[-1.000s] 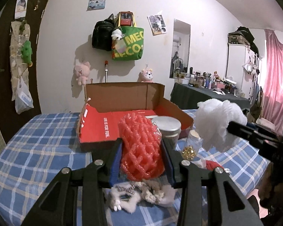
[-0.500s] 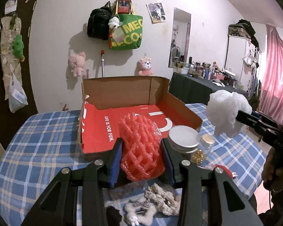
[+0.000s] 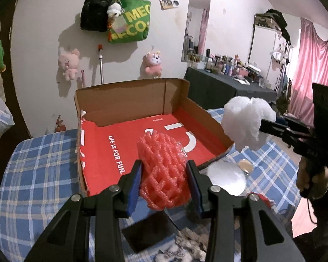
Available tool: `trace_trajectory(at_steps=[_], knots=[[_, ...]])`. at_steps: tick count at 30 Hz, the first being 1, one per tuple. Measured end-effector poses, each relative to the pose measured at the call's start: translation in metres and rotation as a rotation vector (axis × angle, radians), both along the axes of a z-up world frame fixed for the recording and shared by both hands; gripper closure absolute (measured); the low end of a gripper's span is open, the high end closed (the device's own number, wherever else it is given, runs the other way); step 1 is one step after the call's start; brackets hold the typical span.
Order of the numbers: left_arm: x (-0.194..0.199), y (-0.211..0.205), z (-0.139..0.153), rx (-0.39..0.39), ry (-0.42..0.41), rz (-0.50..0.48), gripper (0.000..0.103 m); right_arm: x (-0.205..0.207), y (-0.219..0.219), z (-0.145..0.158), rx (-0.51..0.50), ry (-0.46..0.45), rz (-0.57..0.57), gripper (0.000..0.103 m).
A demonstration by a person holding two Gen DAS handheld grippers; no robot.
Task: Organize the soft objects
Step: 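Carry both sponges into the cardboard box and lower them onto the red liner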
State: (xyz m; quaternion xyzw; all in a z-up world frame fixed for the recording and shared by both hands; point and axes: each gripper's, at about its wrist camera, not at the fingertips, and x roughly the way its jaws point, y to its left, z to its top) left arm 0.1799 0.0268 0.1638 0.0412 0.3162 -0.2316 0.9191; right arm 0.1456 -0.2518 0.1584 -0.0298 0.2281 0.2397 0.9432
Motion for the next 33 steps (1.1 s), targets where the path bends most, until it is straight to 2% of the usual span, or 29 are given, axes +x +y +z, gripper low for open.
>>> trace_trajectory(at_steps=[8, 16, 22, 28, 32, 33], knots=[[0.05, -0.016, 0.0, 0.034, 0.06, -0.066, 0.061, 0.062, 0.018, 0.007, -0.051, 0.081, 0.056, 0.071], [0.129, -0.035, -0.011, 0.054, 0.158, -0.093, 0.06, 0.155, 0.044, -0.013, -0.132, 0.225, 0.059, 0.071], [0.204, -0.047, -0.051, 0.116, 0.251, -0.052, 0.06, 0.235, 0.058, -0.04, -0.148, 0.392, -0.014, 0.071], [0.257, -0.056, -0.082, 0.166, 0.28, 0.011, 0.059, 0.292, 0.068, -0.059, -0.184, 0.463, -0.096, 0.07], [0.267, -0.066, -0.096, 0.241, 0.238, 0.024, 0.057, 0.309, 0.07, -0.074, -0.177, 0.51, -0.118, 0.069], [0.267, -0.067, -0.098, 0.249, 0.224, 0.027, 0.054, 0.313, 0.07, -0.078, -0.176, 0.524, -0.123, 0.069]])
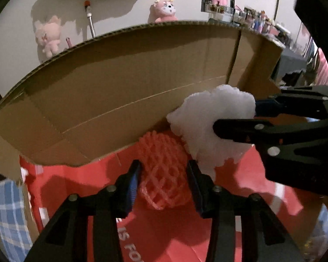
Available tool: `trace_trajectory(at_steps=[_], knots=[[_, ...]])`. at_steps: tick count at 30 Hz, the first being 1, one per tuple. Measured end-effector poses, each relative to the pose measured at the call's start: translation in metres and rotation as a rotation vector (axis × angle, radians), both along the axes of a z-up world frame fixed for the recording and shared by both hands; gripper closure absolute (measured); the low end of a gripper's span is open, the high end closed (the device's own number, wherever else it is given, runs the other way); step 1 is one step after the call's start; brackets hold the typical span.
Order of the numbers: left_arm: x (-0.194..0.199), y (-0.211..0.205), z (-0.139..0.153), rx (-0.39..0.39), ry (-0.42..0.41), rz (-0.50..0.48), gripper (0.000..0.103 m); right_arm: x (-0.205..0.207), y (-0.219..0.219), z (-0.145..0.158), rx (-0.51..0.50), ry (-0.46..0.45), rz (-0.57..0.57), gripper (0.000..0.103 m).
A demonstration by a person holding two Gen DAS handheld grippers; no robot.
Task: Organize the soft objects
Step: 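Carry both sponges into the cardboard box and lower them onto the red liner, then open both tools, release the sponges and withdraw from the box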
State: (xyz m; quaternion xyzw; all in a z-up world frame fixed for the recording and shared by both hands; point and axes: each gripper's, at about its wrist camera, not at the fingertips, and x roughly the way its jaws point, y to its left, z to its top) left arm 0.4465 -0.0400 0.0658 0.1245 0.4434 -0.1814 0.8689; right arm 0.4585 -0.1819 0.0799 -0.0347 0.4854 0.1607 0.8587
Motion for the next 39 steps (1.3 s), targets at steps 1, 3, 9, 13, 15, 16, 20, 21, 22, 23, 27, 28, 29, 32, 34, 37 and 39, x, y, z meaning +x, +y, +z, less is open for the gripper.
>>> trace_trajectory(at_steps=[1, 3, 9, 13, 15, 16, 20, 21, 22, 23, 27, 28, 29, 32, 34, 37, 39], knots=[[-0.001, -0.001, -0.003, 0.011, -0.007, -0.002, 0.053, 0.001, -0.001, -0.004, 0.0, 0.009, -0.009, 0.067], [-0.003, -0.004, -0.005, 0.029, -0.011, -0.007, 0.052, 0.002, -0.004, -0.009, 0.015, 0.017, -0.019, 0.062], [-0.009, -0.002, -0.007, 0.046, -0.009, -0.005, 0.042, 0.003, -0.009, -0.009, 0.034, 0.043, -0.041, 0.054], [-0.004, 0.0, -0.007, 0.033, -0.008, 0.01, 0.032, 0.004, -0.009, -0.009, 0.045, 0.074, -0.053, 0.047], [-0.004, 0.0, -0.005, 0.025, -0.011, 0.017, 0.029, 0.003, -0.009, -0.008, 0.038, 0.066, -0.058, 0.045], [-0.004, 0.001, -0.005, 0.021, -0.01, 0.016, 0.029, 0.005, -0.009, -0.008, 0.03, 0.07, -0.055, 0.043], [-0.009, -0.001, -0.003, 0.023, -0.02, 0.023, 0.02, 0.002, -0.008, -0.007, 0.01, 0.068, -0.068, 0.034], [-0.01, -0.002, -0.003, 0.025, -0.023, 0.023, 0.019, 0.003, -0.008, -0.007, 0.008, 0.07, -0.072, 0.034], [-0.012, -0.002, -0.003, 0.029, -0.025, 0.024, 0.018, 0.004, -0.008, -0.007, 0.006, 0.074, -0.077, 0.033], [-0.014, -0.002, -0.004, 0.034, -0.025, 0.027, 0.017, 0.004, -0.009, -0.007, 0.008, 0.078, -0.081, 0.031], [-0.027, -0.004, -0.005, 0.041, -0.03, 0.045, 0.016, 0.003, -0.011, -0.003, 0.008, 0.07, -0.101, 0.03], [-0.028, -0.004, -0.003, 0.039, -0.032, 0.048, 0.016, 0.002, -0.011, 0.0, 0.013, 0.066, -0.102, 0.03], [-0.029, -0.002, -0.002, 0.035, -0.038, 0.053, 0.014, 0.0, -0.012, 0.004, 0.019, 0.059, -0.105, 0.029], [-0.036, 0.006, 0.011, 0.009, -0.069, 0.081, 0.006, -0.009, -0.014, 0.018, 0.032, 0.036, -0.113, 0.023], [-0.043, 0.009, 0.02, -0.006, -0.089, 0.092, 0.005, -0.017, -0.016, 0.03, 0.037, 0.009, -0.116, 0.023], [-0.057, 0.016, 0.04, -0.032, -0.134, 0.115, 0.004, -0.032, -0.019, 0.048, 0.058, -0.028, -0.113, 0.023], [-0.071, 0.022, 0.057, -0.059, -0.175, 0.137, 0.002, -0.05, -0.02, 0.066, 0.068, -0.067, -0.118, 0.023]])
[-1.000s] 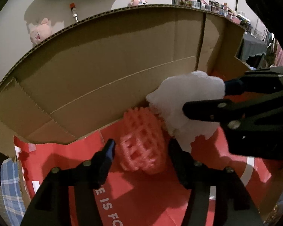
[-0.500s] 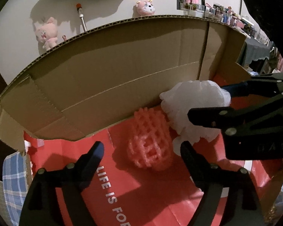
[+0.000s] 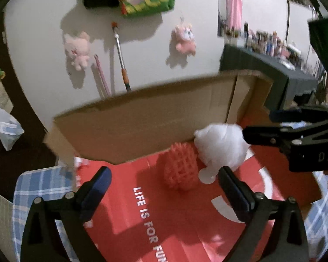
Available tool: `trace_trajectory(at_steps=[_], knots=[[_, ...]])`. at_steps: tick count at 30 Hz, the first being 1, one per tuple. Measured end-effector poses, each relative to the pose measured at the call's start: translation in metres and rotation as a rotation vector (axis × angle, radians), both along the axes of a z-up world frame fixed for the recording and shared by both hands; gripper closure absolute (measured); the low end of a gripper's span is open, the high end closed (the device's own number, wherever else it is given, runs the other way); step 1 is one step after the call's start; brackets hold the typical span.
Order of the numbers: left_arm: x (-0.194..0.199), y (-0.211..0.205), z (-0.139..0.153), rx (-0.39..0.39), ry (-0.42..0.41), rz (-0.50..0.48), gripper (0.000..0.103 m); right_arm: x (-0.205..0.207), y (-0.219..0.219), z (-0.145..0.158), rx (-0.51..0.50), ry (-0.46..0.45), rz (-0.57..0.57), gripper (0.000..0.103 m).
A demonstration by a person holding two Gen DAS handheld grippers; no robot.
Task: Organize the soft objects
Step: 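Open both tools, release the sponges and withdraw from the box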
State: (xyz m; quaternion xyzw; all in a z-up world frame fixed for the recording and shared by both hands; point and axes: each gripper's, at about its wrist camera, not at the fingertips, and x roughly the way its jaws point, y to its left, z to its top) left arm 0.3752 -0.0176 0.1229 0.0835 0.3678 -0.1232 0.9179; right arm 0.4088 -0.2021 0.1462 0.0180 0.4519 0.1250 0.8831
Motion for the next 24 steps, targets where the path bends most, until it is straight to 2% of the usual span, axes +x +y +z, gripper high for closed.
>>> trace_trajectory(at_steps=[5, 11, 14, 16, 22, 24], knots=[[-0.039, 0.014, 0.036, -0.08, -0.052, 0.061, 0.0, -0.052, -0.002, 0.042, -0.01, -0.132, -0.011, 0.023], [-0.096, 0.026, 0.071, -0.169, -0.127, 0.093, 0.0, -0.122, -0.01, 0.087, -0.018, -0.285, 0.002, 0.016], [-0.123, 0.029, 0.083, -0.176, -0.187, 0.1, 0.0, -0.162, -0.014, 0.105, -0.018, -0.356, 0.011, 0.016], [-0.147, 0.028, 0.092, -0.148, -0.249, 0.091, 0.0, -0.186, -0.017, 0.112, -0.01, -0.392, 0.014, 0.013], [-0.211, 0.03, 0.105, -0.136, -0.36, 0.065, 0.0, -0.253, -0.031, 0.122, 0.043, -0.476, 0.021, 0.011], [-0.232, 0.033, 0.107, -0.128, -0.401, 0.06, 0.0, -0.276, -0.032, 0.121, 0.011, -0.521, 0.013, 0.011]])
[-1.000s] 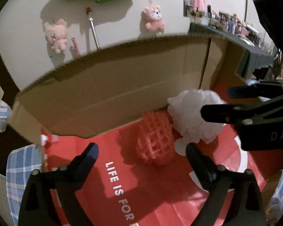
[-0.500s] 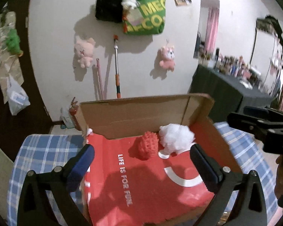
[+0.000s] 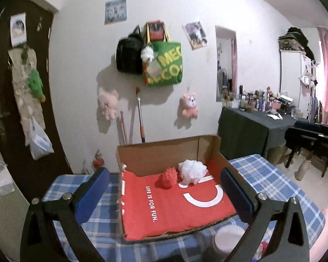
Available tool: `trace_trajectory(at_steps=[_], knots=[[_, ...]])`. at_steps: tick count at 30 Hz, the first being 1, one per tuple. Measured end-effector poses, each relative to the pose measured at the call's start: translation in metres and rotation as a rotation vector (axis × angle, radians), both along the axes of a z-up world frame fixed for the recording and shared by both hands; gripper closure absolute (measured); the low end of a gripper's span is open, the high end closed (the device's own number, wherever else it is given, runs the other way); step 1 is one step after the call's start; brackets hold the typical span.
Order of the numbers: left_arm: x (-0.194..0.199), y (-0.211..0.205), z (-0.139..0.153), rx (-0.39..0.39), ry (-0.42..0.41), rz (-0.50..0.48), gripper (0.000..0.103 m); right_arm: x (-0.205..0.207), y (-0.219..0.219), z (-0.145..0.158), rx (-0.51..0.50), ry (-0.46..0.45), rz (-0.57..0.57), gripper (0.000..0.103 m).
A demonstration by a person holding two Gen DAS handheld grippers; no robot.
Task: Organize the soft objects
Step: 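Open both tools, release the sponges and withdraw from the box, then grasp the black fuzzy pompom with the left tool while the right tool grasps the red knitted ball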
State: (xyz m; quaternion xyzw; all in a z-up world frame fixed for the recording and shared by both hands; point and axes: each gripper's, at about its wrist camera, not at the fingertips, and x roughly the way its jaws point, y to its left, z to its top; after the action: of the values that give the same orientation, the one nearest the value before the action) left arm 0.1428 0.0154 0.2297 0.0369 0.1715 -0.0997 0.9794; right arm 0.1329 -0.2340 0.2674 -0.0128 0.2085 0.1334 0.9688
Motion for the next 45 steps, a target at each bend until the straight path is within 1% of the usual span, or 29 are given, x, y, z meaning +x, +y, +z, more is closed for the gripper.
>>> trace_trajectory(at_steps=[2, 3, 5, 8, 12, 14, 16, 19, 23, 27, 33, 36, 39, 41, 45], knots=[[-0.022, 0.004, -0.001, 0.007, -0.038, 0.0, 0.0, -0.02, -0.001, -0.004, -0.019, -0.038, -0.006, 0.01], [-0.032, 0.006, -0.003, 0.007, -0.054, 0.005, 0.0, -0.032, -0.001, -0.007, -0.023, -0.057, -0.01, 0.008], [-0.054, 0.011, -0.008, -0.007, -0.073, -0.002, 0.0, -0.055, -0.001, -0.014, -0.032, -0.093, -0.012, 0.005], [-0.08, 0.016, -0.017, -0.009, -0.118, 0.021, 0.0, -0.088, 0.001, -0.025, -0.047, -0.15, -0.033, 0.005], [-0.112, 0.016, -0.029, -0.03, -0.161, 0.029, 0.0, -0.121, 0.006, -0.041, -0.043, -0.174, -0.028, 0.005], [-0.122, 0.015, -0.037, -0.042, -0.16, 0.031, 0.0, -0.138, 0.009, -0.052, -0.041, -0.194, -0.033, 0.005], [-0.132, 0.015, -0.051, -0.067, -0.14, 0.023, 0.0, -0.149, 0.009, -0.064, -0.032, -0.198, -0.038, 0.005], [-0.141, 0.011, -0.07, -0.071, -0.126, 0.042, 0.0, -0.16, 0.01, -0.087, -0.019, -0.192, -0.07, 0.005], [-0.147, 0.005, -0.094, -0.067, -0.109, 0.068, 0.0, -0.166, 0.007, -0.118, 0.01, -0.17, -0.117, 0.005], [-0.15, -0.003, -0.12, -0.061, -0.07, 0.066, 0.0, -0.171, 0.005, -0.145, -0.007, -0.169, -0.157, 0.005], [-0.15, -0.012, -0.147, -0.057, -0.031, 0.064, 0.0, -0.162, 0.001, -0.182, 0.013, -0.081, -0.171, 0.005], [-0.145, -0.014, -0.16, -0.059, 0.011, 0.056, 0.0, -0.157, 0.002, -0.196, 0.007, -0.041, -0.168, 0.005], [-0.142, -0.014, -0.173, -0.052, 0.039, 0.072, 0.0, -0.152, 0.0, -0.214, 0.008, -0.006, -0.178, 0.005], [-0.139, -0.013, -0.18, -0.056, 0.064, 0.07, 0.0, -0.147, -0.002, -0.223, 0.015, 0.029, -0.176, 0.005], [-0.135, -0.011, -0.197, -0.054, 0.113, 0.088, 0.0, -0.141, -0.002, -0.237, 0.008, 0.066, -0.19, 0.005]])
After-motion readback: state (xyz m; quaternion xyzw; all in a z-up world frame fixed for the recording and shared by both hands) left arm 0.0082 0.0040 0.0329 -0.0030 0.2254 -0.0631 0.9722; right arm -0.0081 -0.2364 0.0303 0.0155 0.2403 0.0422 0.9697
